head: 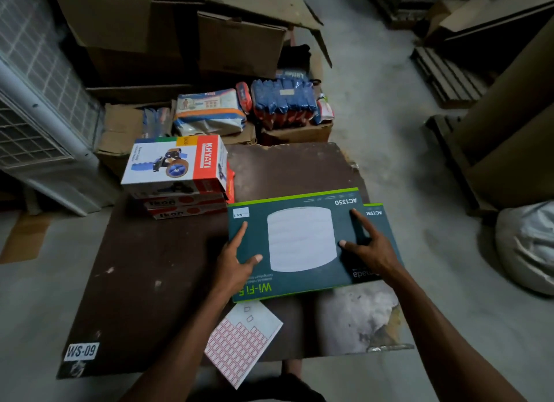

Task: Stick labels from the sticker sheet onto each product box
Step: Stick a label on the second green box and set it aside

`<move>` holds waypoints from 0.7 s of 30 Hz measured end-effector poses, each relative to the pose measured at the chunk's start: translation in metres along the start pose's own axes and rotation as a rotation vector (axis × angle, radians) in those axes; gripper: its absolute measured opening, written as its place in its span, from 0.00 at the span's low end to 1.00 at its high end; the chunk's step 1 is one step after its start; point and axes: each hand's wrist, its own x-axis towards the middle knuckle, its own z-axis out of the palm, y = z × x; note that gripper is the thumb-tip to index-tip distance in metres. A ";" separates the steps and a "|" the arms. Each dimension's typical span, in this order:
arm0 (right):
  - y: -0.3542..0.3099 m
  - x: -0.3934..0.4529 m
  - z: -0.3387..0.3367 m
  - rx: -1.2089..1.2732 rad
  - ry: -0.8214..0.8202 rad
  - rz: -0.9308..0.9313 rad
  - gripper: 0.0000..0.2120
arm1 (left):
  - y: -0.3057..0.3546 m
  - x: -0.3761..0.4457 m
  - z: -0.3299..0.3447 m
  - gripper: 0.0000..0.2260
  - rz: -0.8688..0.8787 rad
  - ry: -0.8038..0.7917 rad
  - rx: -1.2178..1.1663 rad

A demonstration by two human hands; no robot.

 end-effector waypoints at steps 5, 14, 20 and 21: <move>0.039 0.030 -0.045 0.030 0.031 0.099 0.40 | 0.014 0.040 0.059 0.39 -0.047 -0.088 0.054; 0.087 0.072 -0.081 0.029 0.041 0.178 0.41 | 0.003 0.087 0.136 0.40 -0.124 -0.099 0.075; 0.104 0.080 -0.081 0.038 0.008 0.178 0.42 | -0.001 0.086 0.153 0.41 -0.140 -0.074 0.133; 0.107 0.080 -0.081 0.041 0.003 0.172 0.41 | 0.000 0.086 0.153 0.41 -0.143 -0.069 0.147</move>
